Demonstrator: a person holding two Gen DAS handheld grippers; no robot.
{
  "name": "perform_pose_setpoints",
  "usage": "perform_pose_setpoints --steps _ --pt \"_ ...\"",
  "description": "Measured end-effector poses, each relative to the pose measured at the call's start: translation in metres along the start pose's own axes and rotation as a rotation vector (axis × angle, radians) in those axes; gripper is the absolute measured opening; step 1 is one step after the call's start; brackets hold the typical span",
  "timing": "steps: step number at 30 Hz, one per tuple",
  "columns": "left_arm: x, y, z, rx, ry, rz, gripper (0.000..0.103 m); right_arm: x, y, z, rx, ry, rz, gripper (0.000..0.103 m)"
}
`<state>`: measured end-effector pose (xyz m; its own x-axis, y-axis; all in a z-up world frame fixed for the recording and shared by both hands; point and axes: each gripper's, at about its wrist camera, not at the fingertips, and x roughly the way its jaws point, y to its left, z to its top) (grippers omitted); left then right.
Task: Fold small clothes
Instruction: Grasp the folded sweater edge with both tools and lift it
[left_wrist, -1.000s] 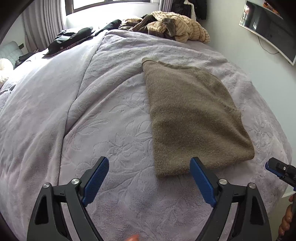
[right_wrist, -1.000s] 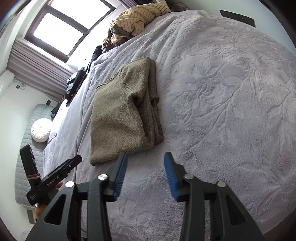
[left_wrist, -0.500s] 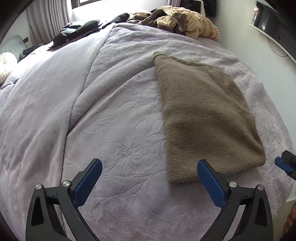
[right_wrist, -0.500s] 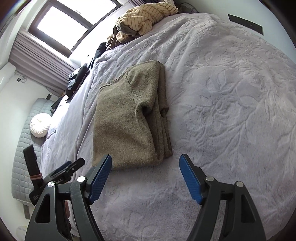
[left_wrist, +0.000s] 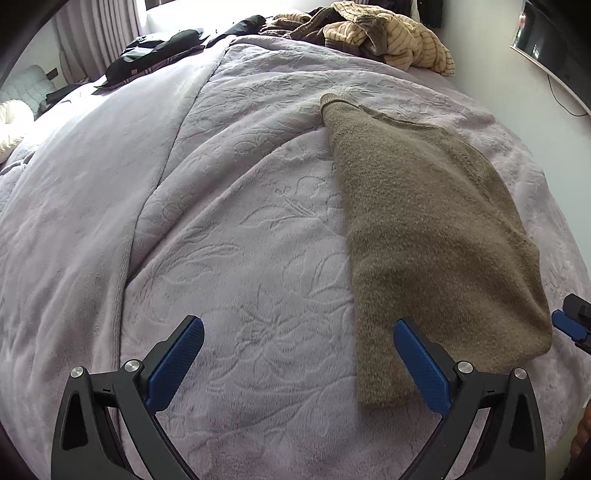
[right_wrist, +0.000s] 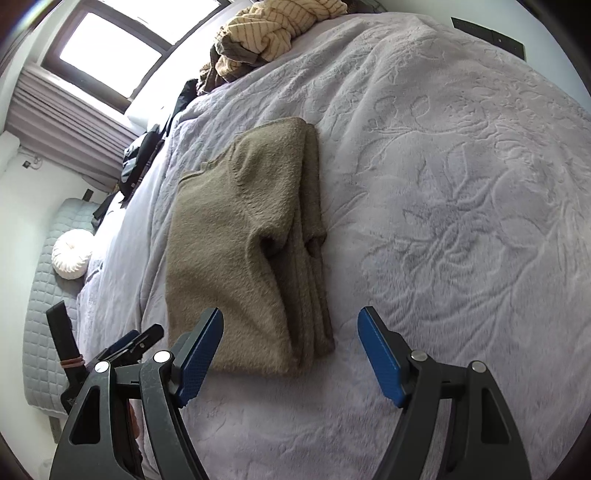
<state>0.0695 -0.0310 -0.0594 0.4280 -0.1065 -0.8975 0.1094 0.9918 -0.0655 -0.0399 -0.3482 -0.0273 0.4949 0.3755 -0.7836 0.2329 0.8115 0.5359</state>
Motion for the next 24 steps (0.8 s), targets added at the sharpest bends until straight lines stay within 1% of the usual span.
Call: perform_pose_setpoints --steps 4,7,10,13,17,18,21,22,24 --pt "0.004 0.006 0.013 -0.010 -0.002 -0.035 0.103 0.010 -0.003 0.010 0.014 0.009 0.007 0.078" --pt "0.003 0.021 0.027 -0.068 -0.028 -0.068 0.103 0.011 -0.003 0.020 0.011 -0.004 0.010 0.078" --pt "0.006 0.032 0.040 -0.104 -0.034 -0.159 0.103 0.015 -0.006 0.028 0.016 -0.007 0.034 0.078" --pt "0.012 0.031 0.053 -0.103 -0.030 -0.242 0.103 0.022 -0.010 0.039 0.026 -0.011 0.075 0.078" --pt "0.036 0.018 0.073 -0.075 0.026 -0.411 0.103 0.040 -0.015 0.056 0.038 0.007 0.160 0.078" --pt "0.041 0.013 0.076 -0.067 0.039 -0.435 0.103 0.048 -0.016 0.060 0.047 0.021 0.184 0.078" --pt "0.065 -0.003 0.084 -0.023 0.090 -0.505 0.103 0.067 -0.020 0.073 0.057 0.070 0.215 0.078" --pt "0.075 -0.007 0.085 -0.026 0.112 -0.517 0.103 0.072 -0.019 0.075 0.052 0.082 0.222 0.078" --pt "0.087 -0.011 0.085 -0.045 0.143 -0.543 0.103 0.083 -0.017 0.081 0.036 0.126 0.267 0.079"
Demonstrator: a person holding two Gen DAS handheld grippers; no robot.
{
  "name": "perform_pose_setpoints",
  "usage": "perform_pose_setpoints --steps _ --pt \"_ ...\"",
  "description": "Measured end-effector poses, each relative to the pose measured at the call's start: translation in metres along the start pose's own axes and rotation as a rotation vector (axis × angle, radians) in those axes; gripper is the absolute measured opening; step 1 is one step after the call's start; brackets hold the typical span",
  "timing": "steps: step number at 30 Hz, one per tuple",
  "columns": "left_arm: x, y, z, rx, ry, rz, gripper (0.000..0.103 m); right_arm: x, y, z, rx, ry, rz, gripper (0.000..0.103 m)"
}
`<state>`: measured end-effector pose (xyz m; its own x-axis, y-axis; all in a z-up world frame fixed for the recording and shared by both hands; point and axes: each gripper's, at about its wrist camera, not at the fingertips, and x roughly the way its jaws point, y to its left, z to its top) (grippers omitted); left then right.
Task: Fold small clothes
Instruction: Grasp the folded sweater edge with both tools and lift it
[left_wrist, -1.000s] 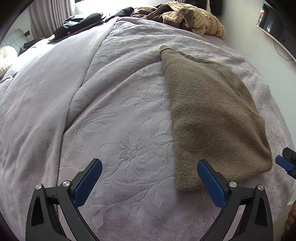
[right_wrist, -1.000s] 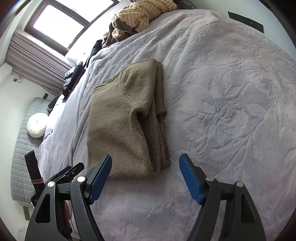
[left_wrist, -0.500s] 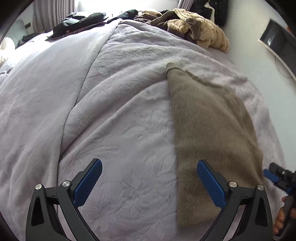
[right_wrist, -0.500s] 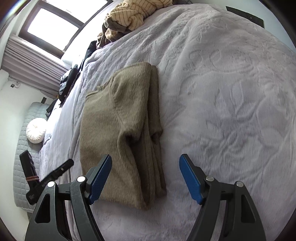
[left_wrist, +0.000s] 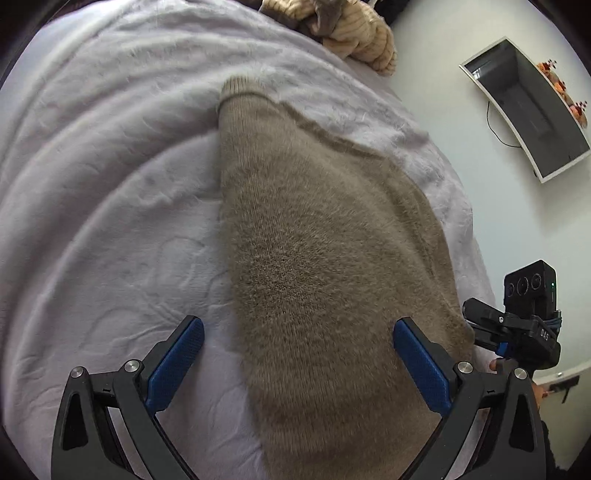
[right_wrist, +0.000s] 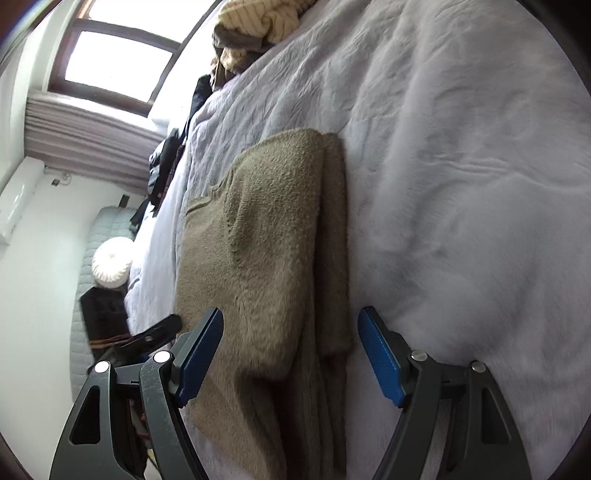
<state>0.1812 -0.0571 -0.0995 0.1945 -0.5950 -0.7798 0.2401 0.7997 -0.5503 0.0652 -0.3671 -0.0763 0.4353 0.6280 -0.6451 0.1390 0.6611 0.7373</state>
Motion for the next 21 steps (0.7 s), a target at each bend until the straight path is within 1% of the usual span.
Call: perform_pose_setpoints --steps 2,5,7,8,9,10,11,12,13,15,17,18,21 --pt "0.008 0.000 0.002 -0.013 0.004 -0.033 0.103 0.010 0.001 0.007 -0.009 0.026 0.012 0.079" --pt "0.015 -0.008 0.006 -0.004 0.010 -0.074 0.103 0.028 0.001 0.015 -0.012 0.055 0.039 0.081" --pt "0.018 -0.015 0.006 0.008 0.016 -0.076 0.102 0.035 0.002 0.018 0.004 0.049 0.052 0.081" --pt "0.018 -0.017 0.005 0.016 0.009 -0.063 0.100 0.035 0.002 0.017 0.015 0.039 0.060 0.080" --pt "0.017 -0.019 0.004 0.021 0.000 -0.040 0.088 0.034 0.003 0.014 0.024 0.031 0.068 0.070" --pt "0.015 -0.020 0.004 0.027 -0.004 -0.023 0.077 0.034 0.002 0.011 0.037 0.034 0.063 0.045" --pt "0.013 -0.020 0.004 0.028 -0.009 -0.023 0.071 0.033 0.000 0.009 0.054 0.038 0.072 0.037" --pt "0.008 -0.018 0.003 0.022 -0.016 -0.044 0.060 0.030 -0.001 0.006 0.080 0.031 0.108 0.036" --pt "0.002 -0.016 0.003 0.016 -0.020 -0.055 0.053 0.027 0.000 0.004 0.087 0.022 0.127 0.034" --pt "-0.011 -0.018 0.002 0.010 -0.038 -0.081 0.048 0.020 0.008 0.000 0.101 0.005 0.177 0.034" --pt "-0.025 -0.023 -0.002 0.015 -0.048 -0.087 0.048 0.015 0.020 -0.005 0.114 0.003 0.234 0.034" --pt "-0.031 -0.023 -0.004 0.020 -0.049 -0.086 0.048 0.013 0.028 -0.008 0.107 0.006 0.246 0.034" --pt "-0.061 -0.031 -0.015 0.043 -0.064 -0.069 0.048 0.006 0.055 -0.017 0.063 0.020 0.244 0.034"
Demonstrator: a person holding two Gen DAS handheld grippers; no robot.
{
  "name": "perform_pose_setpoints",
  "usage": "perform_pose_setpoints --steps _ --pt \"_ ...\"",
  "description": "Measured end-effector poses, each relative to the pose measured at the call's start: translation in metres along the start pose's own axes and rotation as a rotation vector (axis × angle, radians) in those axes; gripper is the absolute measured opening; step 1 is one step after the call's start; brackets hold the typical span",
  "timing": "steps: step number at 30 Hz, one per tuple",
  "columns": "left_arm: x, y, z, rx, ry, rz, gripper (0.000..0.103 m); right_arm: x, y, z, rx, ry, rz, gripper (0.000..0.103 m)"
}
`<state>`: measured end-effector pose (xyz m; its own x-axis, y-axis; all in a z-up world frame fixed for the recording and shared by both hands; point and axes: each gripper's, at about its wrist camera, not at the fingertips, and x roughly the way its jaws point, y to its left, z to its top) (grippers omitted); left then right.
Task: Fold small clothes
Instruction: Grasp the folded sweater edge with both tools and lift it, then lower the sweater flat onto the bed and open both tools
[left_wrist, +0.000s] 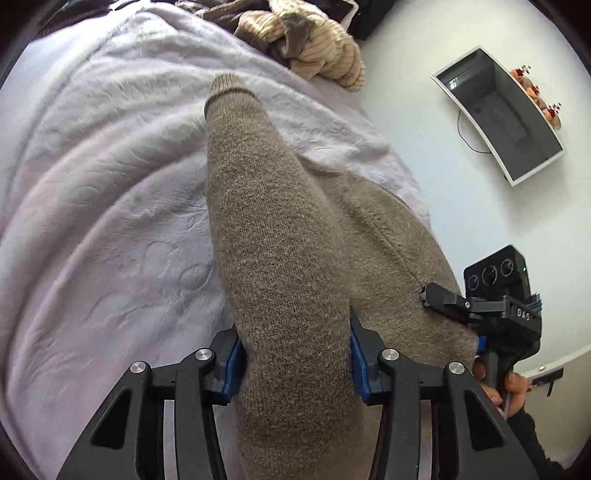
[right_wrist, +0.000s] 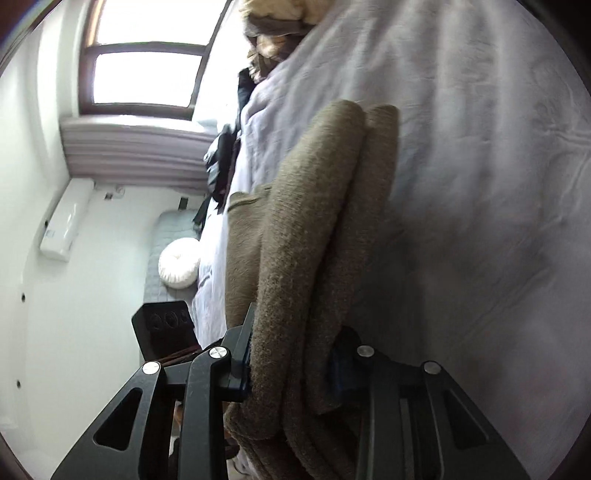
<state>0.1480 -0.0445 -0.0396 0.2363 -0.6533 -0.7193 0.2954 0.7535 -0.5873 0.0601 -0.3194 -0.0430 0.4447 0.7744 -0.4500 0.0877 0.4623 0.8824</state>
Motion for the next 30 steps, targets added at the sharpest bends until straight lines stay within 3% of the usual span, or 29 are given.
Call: perform_pose_setpoints --steps 6,12,15,18,21,23,26,28,30 --pt "-0.062 -0.003 -0.027 0.000 -0.040 0.008 0.048 0.004 0.040 -0.043 -0.015 0.030 0.064 0.034" --pt "-0.120 0.012 -0.083 -0.021 -0.081 0.061 0.048 0.031 0.068 -0.094 -0.040 0.084 0.093 0.034" --pt "-0.130 0.027 -0.111 -0.042 -0.093 0.101 0.048 0.053 0.068 -0.115 -0.039 0.111 0.085 0.034" --pt "-0.124 0.050 -0.138 -0.088 -0.075 0.189 0.051 0.078 0.055 -0.131 -0.034 0.128 -0.012 0.034" --pt "-0.129 0.075 -0.164 -0.161 -0.060 0.278 0.051 0.087 0.044 -0.144 -0.057 0.122 -0.237 0.034" --pt "-0.144 0.082 -0.176 -0.167 -0.111 0.285 0.060 0.078 0.048 -0.148 -0.087 0.092 -0.264 0.036" --pt "-0.171 0.087 -0.185 -0.150 -0.192 0.398 0.062 0.052 0.061 -0.154 -0.156 0.008 -0.352 0.034" --pt "-0.185 0.086 -0.187 -0.146 -0.226 0.430 0.062 0.044 0.074 -0.155 -0.192 -0.020 -0.374 0.021" --pt "-0.191 0.087 -0.188 -0.138 -0.239 0.422 0.062 0.040 0.091 -0.167 -0.236 -0.031 -0.362 0.019"
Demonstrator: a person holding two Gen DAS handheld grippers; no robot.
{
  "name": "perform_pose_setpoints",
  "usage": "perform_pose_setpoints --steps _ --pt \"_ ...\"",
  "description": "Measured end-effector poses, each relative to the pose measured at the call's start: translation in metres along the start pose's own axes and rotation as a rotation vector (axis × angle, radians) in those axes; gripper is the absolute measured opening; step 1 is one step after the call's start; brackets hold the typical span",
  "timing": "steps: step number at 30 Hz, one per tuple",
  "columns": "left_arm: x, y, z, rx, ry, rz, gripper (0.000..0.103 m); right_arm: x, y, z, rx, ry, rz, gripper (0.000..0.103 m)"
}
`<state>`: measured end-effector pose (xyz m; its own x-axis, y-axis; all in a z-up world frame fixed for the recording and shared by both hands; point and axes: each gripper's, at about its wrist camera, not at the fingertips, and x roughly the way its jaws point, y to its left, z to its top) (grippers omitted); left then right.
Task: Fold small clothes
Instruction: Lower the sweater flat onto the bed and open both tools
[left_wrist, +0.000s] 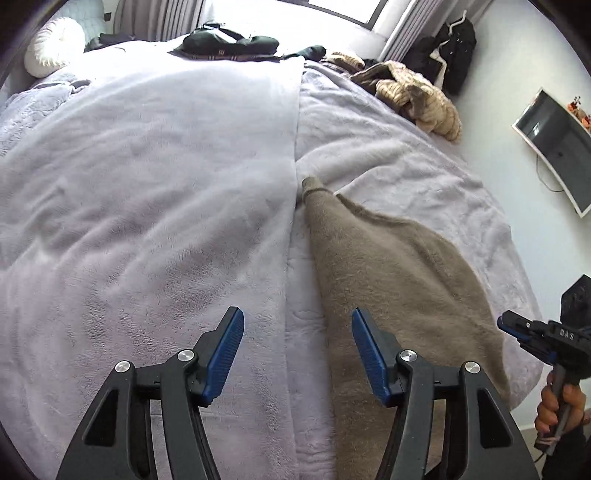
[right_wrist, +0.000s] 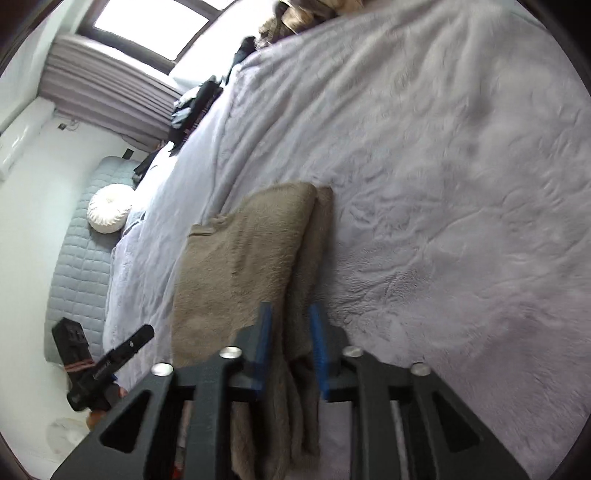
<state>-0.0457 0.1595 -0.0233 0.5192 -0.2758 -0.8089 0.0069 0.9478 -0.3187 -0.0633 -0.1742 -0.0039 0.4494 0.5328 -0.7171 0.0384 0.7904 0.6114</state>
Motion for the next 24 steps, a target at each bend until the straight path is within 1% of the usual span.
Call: perform_pose_setpoints --steps 3,5,8,10,12,14,15,16,18,19,24 --pt "-0.005 -0.018 -0.004 0.050 -0.011 0.002 0.062 -0.010 0.028 -0.012 -0.096 -0.007 0.015 0.019" --pt "-0.006 -0.031 -0.014 0.083 -0.001 -0.009 0.062 -0.010 0.047 -0.026 -0.162 0.001 0.019 0.019" --pt "-0.002 -0.048 -0.029 0.102 0.023 -0.022 0.062 -0.005 0.057 -0.045 -0.221 0.021 -0.002 0.019" --pt "0.005 -0.054 -0.042 0.118 0.055 0.001 0.062 0.000 0.054 -0.058 -0.246 0.042 -0.046 0.019" --pt "0.013 -0.056 -0.053 0.125 0.079 0.027 0.062 0.006 0.049 -0.065 -0.243 0.061 -0.085 0.019" --pt "0.016 -0.055 -0.064 0.120 0.095 0.036 0.062 0.013 0.038 -0.071 -0.237 0.078 -0.139 0.018" --pt "0.016 -0.053 -0.068 0.114 0.098 0.034 0.062 0.014 0.031 -0.076 -0.228 0.085 -0.154 0.015" --pt "0.016 -0.052 -0.071 0.107 0.100 0.030 0.062 0.006 0.022 -0.086 -0.217 0.089 -0.151 0.014" --pt "0.016 -0.052 -0.075 0.103 0.097 0.030 0.062 0.007 0.016 -0.093 -0.201 0.088 -0.143 0.012" --pt "0.015 -0.053 -0.077 0.103 0.093 0.036 0.062 0.008 0.014 -0.093 -0.200 0.082 -0.144 0.010" --pt "0.010 -0.056 -0.083 0.105 0.078 0.064 0.063 -0.002 0.015 -0.098 -0.212 0.064 -0.155 0.010"
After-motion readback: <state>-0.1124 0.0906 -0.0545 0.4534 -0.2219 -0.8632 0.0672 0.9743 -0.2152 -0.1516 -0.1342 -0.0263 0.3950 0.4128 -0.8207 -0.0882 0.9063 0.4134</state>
